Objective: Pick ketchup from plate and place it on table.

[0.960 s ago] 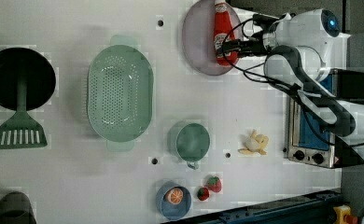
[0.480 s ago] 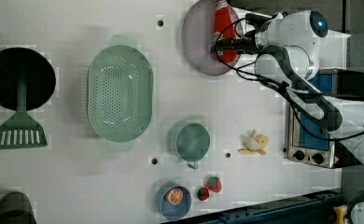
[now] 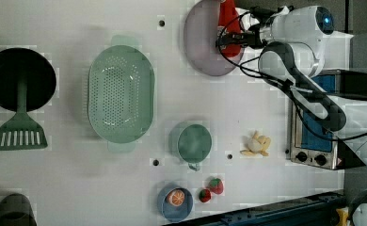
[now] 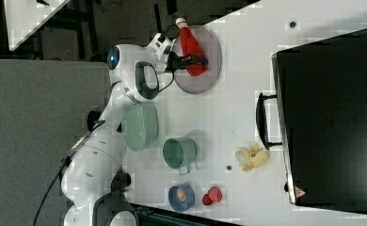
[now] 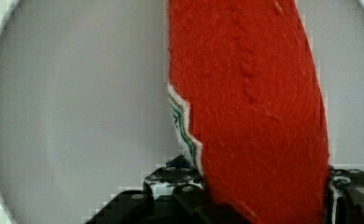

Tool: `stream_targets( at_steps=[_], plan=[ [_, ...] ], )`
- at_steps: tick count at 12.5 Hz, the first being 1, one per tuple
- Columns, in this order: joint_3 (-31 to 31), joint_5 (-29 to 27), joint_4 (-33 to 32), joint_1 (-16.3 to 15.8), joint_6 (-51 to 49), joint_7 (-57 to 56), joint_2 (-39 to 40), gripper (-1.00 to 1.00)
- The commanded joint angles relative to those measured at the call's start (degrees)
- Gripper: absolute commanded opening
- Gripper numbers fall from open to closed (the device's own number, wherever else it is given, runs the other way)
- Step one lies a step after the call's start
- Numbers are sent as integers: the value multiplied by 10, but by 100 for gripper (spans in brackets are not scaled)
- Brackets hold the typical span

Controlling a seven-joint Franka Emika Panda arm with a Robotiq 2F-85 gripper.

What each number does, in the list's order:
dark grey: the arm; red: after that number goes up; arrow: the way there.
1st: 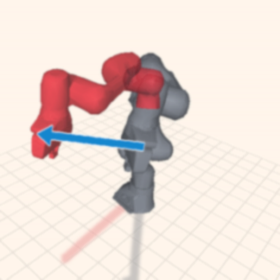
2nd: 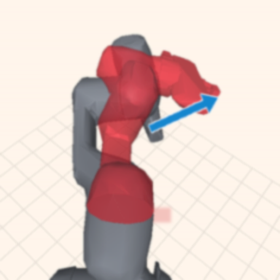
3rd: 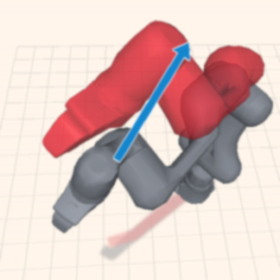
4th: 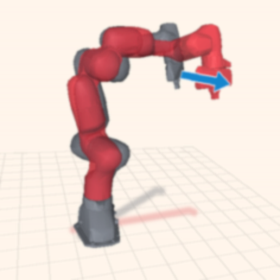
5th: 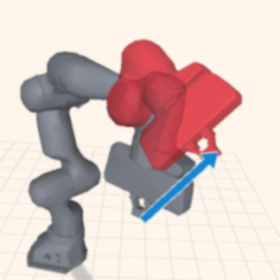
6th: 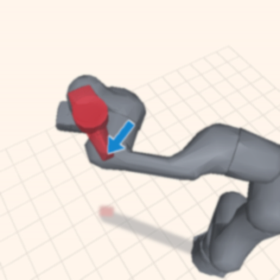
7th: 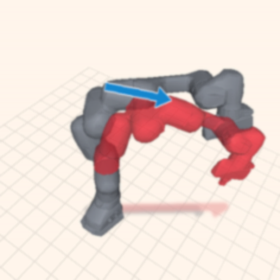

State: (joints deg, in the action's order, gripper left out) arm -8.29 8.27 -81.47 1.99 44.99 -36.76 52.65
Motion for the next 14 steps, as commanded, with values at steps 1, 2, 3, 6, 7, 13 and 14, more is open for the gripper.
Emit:
stream_targets(
  at_steps=[1,2,3,6,7,13,14],
  plan=[
    [-2,-5,5,3,-24,-18,-44,15],
    [-2,-8,5,4,-48,-13,-65,15],
    [-2,-17,5,6,-84,-7,-88,15],
    [-2,-44,1,18,-168,-7,-157,15],
    [0,-45,-5,24,-180,-6,-179,15],
    [7,-46,-122,66,-215,1,-328,15],
    [7,-46,-153,72,-215,1,-351,15]
  ],
)
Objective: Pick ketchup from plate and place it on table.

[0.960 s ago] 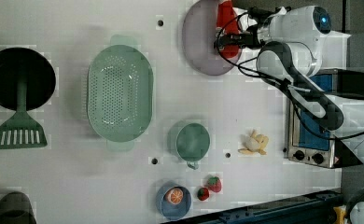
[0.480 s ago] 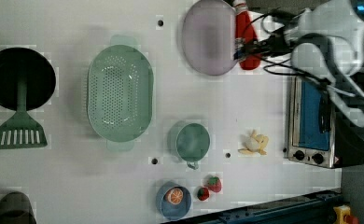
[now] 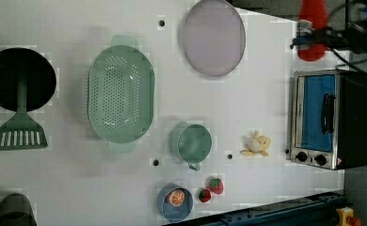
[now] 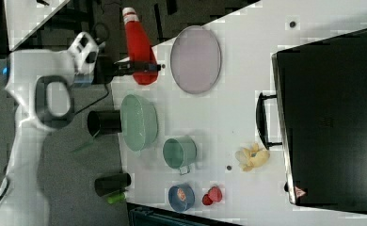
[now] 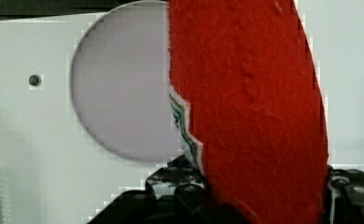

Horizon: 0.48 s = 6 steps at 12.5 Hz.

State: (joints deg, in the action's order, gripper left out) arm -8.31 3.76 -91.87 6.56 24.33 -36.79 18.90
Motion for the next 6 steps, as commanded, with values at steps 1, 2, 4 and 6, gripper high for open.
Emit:
stream_targets(
  at_steps=[1,2,4,6],
  plan=[
    [7,-1,-83,31,-8,1,-35,15],
    [8,-1,-117,36,-7,1,-53,15],
    [13,-1,-182,42,-4,3,-82,15],
    [20,-1,-244,43,33,13,-98,15]
  ],
)
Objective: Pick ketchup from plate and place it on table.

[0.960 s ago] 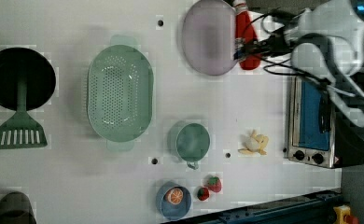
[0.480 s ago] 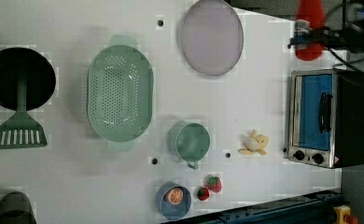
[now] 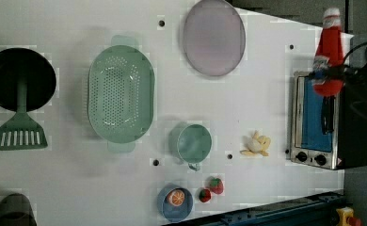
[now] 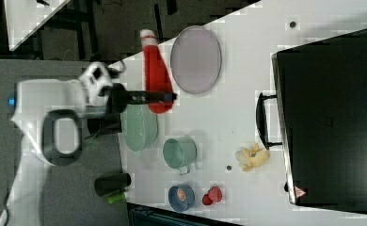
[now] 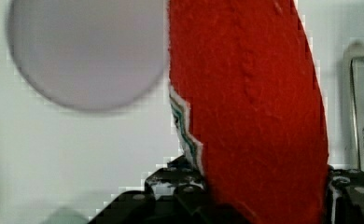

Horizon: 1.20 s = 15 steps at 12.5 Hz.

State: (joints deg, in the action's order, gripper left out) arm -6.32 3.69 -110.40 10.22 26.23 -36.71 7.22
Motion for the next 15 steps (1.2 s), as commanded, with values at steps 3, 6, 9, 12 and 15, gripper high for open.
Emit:
stream_targets(
  at_steps=[3,6,9,12,15],
  plan=[
    [2,0,-150,7,142,25,19,15],
    [3,-2,-223,7,252,46,40,15],
    [2,-3,-242,7,304,75,79,15],
    [2,-11,-241,7,319,78,95,65],
    [-1,-11,-218,7,321,78,78,100]
  ],
)
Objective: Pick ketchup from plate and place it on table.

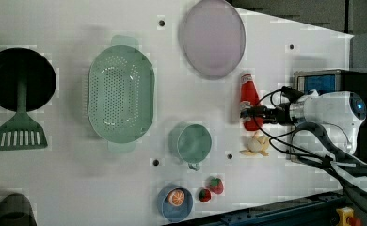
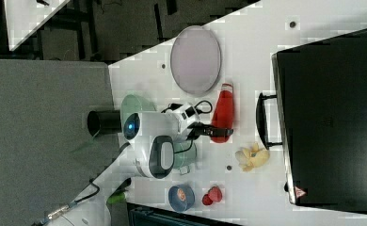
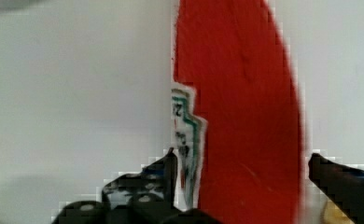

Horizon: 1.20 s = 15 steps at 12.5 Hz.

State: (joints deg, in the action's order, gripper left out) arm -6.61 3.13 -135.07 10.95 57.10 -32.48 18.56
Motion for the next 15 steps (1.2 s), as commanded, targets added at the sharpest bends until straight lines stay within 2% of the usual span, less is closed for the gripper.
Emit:
stream_targets(
  at_steps=[1,3,5,9,15],
  plan=[
    [1,-6,46,-1,9,40,-44,100],
    [-3,-6,91,-2,-30,73,-62,100],
    [-10,-6,146,-2,-105,152,-76,100],
    [-25,-6,288,-6,-263,294,-89,100],
    [-33,-5,470,-9,-477,310,-89,100]
  ],
)
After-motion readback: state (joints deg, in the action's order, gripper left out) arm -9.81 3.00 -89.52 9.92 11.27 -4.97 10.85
